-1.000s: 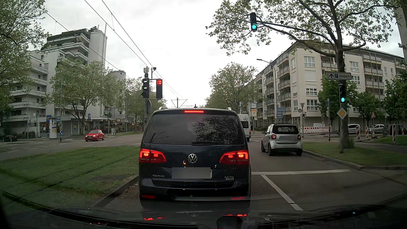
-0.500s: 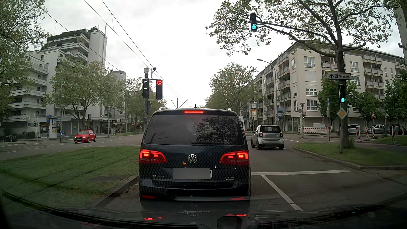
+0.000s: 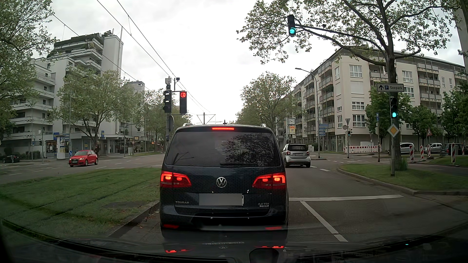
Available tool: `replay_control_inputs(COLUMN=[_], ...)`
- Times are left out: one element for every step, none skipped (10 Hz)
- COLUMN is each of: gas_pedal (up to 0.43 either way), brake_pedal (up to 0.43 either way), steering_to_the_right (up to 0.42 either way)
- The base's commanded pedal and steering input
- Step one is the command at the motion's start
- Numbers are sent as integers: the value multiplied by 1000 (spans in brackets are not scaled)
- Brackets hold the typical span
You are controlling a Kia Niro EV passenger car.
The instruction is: Follow the waypoints while adhering to traffic rules and regulations
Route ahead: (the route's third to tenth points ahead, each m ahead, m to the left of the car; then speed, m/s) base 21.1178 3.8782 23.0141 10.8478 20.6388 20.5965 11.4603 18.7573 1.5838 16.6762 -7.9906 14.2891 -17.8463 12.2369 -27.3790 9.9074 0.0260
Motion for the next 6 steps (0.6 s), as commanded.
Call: replay_control_inputs(gas_pedal=[0,0,0,0,0,0], brake_pedal=[238,238,244,244,244,244], steering_to_the_right=[-5,-5,-5,-5,-5,-5])
